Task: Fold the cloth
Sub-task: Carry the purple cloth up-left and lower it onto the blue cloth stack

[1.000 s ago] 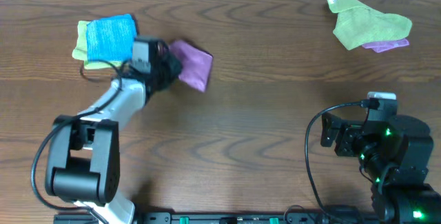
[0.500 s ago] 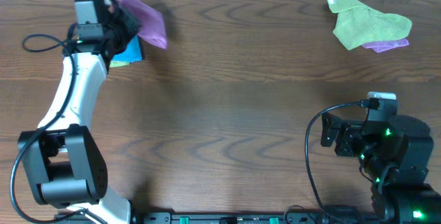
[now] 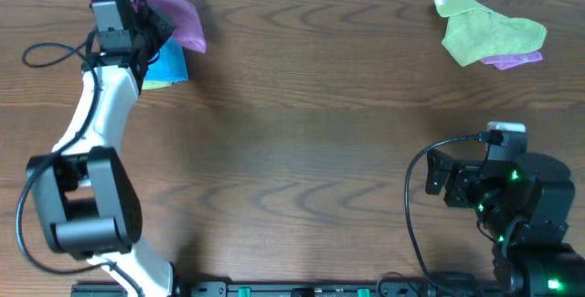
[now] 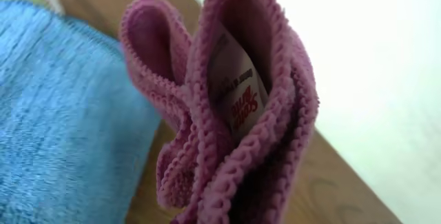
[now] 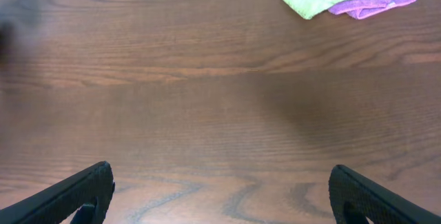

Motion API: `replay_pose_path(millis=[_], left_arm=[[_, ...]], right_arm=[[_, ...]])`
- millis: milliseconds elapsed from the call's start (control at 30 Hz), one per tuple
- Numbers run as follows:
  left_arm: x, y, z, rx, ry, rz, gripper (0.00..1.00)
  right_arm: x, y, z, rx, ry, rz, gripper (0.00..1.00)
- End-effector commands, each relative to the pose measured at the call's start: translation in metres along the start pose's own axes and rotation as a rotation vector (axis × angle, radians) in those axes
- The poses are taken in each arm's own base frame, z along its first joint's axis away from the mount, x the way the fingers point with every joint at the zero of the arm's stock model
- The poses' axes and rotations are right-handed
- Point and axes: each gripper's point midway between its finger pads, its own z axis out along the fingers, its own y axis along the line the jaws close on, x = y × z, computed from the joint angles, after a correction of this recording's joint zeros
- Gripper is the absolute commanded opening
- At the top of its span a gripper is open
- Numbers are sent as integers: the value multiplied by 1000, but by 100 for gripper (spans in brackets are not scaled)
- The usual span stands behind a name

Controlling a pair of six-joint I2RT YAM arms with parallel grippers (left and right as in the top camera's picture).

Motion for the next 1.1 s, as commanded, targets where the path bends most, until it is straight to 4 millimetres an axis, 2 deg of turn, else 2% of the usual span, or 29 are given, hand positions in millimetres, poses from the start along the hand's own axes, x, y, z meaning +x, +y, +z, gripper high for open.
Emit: replay_pose_path(millis=[0,233,567,667,800,867,967,1067], left_arm=[[-13,15,9,-29,-32,3,6],[-24,59,25,-86,-39,-42,6],[-36,91,23,-142,-50,-65,6],[-36,102,20,-168,-36,-81,6],[-32,114,17,-202,-13,-100,10],[-30,119,15,-217,-1,-108,18],[-27,124,14,-233,12,-117,48],[-27,126,13,-239,14,-120,71]], right_arm=[[2,-4,1,16,4,23,99],[2,-4,1,16,4,22,99],[2,-4,1,16,4,22,99],[2,-4,1,16,4,22,99],[2,-4,1,16,4,22,99],[2,-4,1,16,4,22,99],[2,-4,1,16,4,22,99],[2,-4,1,16,4,22,99]])
